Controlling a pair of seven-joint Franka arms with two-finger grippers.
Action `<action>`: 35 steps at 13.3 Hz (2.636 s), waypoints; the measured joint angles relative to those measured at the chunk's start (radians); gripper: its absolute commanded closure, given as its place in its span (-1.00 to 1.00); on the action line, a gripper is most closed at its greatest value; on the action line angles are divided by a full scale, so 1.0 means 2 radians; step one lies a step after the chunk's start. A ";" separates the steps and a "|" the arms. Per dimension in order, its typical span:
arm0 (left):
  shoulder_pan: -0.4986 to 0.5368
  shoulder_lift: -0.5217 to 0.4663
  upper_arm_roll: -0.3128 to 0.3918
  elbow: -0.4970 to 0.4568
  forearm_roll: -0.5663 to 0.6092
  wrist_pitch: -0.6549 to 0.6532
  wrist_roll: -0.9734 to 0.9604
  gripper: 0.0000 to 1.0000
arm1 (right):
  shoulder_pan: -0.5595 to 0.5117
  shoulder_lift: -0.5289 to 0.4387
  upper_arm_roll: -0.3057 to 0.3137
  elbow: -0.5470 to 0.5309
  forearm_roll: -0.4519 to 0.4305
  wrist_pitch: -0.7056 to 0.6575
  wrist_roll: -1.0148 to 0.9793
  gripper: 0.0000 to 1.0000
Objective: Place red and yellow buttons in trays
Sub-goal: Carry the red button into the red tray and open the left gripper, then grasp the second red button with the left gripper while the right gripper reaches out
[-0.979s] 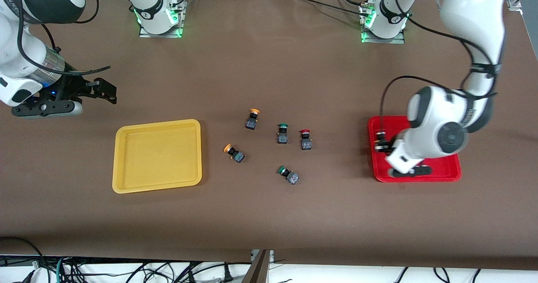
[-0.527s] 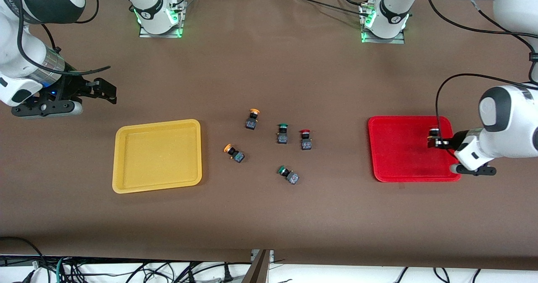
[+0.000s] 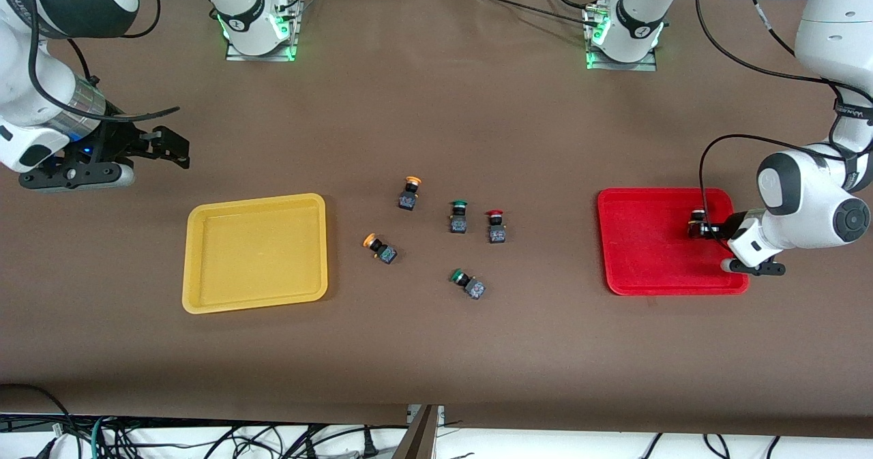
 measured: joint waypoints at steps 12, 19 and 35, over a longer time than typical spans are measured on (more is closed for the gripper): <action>0.004 -0.003 -0.074 0.032 -0.004 -0.003 -0.019 -1.00 | 0.000 0.000 0.001 0.000 0.000 0.000 0.000 -0.99; -0.113 -0.003 -0.118 0.051 -0.005 -0.002 -0.205 -1.00 | 0.000 0.000 0.001 0.000 0.000 0.000 0.000 -0.99; -0.272 0.048 -0.110 0.075 0.046 0.040 -0.440 -1.00 | 0.000 0.000 0.001 0.000 0.000 -0.001 0.000 -0.99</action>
